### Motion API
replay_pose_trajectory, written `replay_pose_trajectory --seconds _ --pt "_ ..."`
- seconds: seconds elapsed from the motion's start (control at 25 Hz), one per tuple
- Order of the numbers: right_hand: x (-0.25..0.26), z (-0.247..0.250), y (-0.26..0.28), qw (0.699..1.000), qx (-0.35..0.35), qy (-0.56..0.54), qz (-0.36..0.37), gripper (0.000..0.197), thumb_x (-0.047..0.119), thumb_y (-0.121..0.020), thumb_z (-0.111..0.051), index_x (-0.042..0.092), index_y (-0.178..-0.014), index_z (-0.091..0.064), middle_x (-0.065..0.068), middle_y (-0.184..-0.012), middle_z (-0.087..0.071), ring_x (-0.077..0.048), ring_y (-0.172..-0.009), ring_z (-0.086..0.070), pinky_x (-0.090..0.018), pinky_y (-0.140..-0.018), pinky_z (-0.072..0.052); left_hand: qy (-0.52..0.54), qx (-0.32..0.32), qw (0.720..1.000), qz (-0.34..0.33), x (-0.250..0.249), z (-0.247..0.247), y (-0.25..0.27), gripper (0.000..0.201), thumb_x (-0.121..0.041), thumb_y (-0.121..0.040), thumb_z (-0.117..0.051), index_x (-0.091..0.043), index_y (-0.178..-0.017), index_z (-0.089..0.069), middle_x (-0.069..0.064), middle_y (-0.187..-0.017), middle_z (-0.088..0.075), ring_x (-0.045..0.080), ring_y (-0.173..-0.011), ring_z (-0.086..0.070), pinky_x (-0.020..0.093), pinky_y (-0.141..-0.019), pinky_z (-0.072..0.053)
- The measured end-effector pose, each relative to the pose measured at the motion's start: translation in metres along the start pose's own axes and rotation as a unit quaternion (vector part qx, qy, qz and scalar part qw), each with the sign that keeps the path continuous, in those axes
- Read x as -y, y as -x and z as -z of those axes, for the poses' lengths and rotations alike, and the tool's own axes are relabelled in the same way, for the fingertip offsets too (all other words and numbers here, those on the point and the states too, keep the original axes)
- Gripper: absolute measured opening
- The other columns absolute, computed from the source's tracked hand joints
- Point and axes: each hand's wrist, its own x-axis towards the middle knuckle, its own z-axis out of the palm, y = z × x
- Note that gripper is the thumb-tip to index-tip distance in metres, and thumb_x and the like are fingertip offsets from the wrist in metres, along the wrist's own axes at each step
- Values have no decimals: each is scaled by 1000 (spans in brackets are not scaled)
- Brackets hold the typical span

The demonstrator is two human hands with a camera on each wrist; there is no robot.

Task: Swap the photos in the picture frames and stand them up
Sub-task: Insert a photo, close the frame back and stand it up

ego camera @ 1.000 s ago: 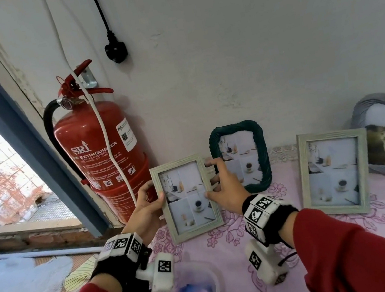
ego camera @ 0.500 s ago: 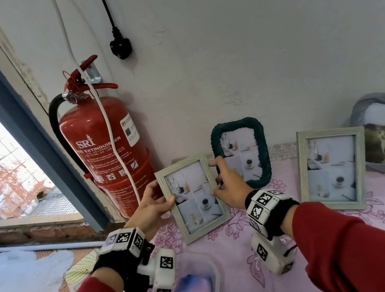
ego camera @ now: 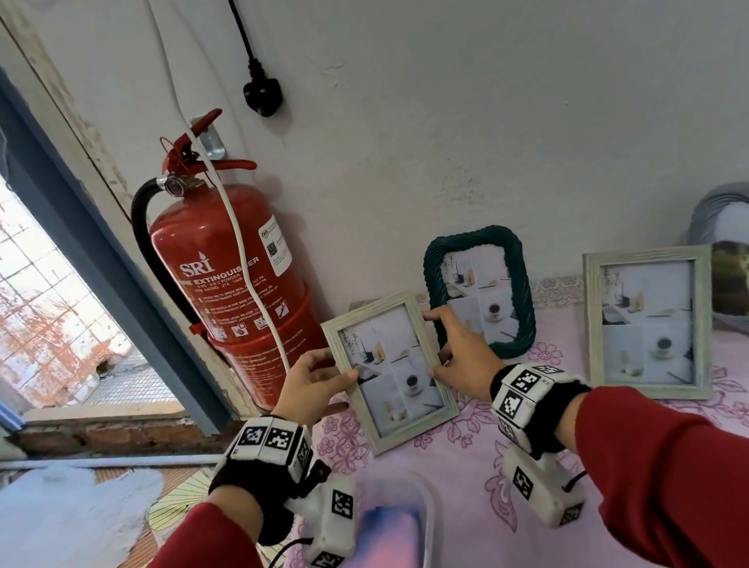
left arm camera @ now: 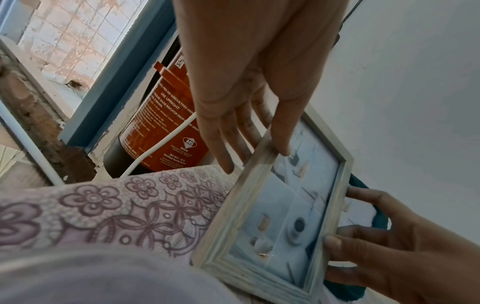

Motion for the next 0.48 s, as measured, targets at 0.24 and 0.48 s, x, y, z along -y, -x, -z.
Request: replay_pose_trajectory --seconds 0.24,0.48 --pt "0 16 10 998 33 53 -11 72 1 -81 -62 10 -140 -23 -15 -100 -51 -20 -85 -49 -28 -72 -41 -56 -31 997 -31 -7 0 12 58 -11 -79 -72 -12 -128 -41 7 -107 -61 19 -95 -58 34 -72 -50" --pt "9 43 29 999 1 32 -12 57 9 -83 -64 11 -133 -36 -10 -110 -46 -21 -95 -48 -34 -89 -44 -75 -131 984 -95 -34 2 37 45 -21 -82 -70 -9 -122 -51 11 -114 -60 22 -103 -57 40 -92 -50"
